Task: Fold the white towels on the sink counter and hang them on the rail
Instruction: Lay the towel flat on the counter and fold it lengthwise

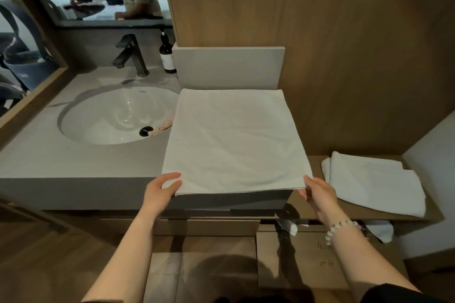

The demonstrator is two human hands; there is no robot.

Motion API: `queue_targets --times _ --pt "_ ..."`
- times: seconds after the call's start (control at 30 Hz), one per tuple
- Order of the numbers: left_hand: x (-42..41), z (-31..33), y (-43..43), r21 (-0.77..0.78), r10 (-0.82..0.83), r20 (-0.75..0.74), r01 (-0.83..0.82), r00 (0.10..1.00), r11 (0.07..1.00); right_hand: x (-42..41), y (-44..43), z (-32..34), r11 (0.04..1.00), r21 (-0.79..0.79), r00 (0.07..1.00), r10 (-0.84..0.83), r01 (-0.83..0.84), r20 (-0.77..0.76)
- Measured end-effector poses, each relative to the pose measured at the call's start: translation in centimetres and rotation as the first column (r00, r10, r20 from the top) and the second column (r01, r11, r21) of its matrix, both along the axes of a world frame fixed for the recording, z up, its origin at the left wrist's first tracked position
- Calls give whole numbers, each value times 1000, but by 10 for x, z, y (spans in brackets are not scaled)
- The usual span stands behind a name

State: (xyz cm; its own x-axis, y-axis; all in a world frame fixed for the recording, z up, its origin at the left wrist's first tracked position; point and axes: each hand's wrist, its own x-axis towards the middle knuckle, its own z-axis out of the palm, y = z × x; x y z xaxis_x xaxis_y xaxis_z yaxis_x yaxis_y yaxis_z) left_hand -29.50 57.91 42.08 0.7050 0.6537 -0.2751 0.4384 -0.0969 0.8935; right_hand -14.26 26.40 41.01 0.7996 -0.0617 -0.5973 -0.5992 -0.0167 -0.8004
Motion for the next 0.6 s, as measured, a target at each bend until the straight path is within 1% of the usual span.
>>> queue_targets --times 0.13,0.33,0.4,0.47,0.53,0.6 --pt "0 5 10 111 -7 -1 7 1000 994 -2 -1 0 1000 4 1000 -28 28 4" --pt "-4 2 9 166 -18 -30 22 999 986 -6 0 0 999 17 999 -31 30 42" --pt "-3 3 10 149 -27 -39 32 999 988 -4 -1 0 999 -48 993 29 -24 111" --pt "-3 5 11 143 -35 -46 41 998 989 -4 0 1 984 -160 977 109 -79 185" --pt "-3 6 13 158 -30 -50 38 998 987 -2 0 1 962 -262 959 149 -83 240" --pt "-2 6 13 181 -6 -64 17 998 983 0 1 -1 948 -310 957 152 -70 248"
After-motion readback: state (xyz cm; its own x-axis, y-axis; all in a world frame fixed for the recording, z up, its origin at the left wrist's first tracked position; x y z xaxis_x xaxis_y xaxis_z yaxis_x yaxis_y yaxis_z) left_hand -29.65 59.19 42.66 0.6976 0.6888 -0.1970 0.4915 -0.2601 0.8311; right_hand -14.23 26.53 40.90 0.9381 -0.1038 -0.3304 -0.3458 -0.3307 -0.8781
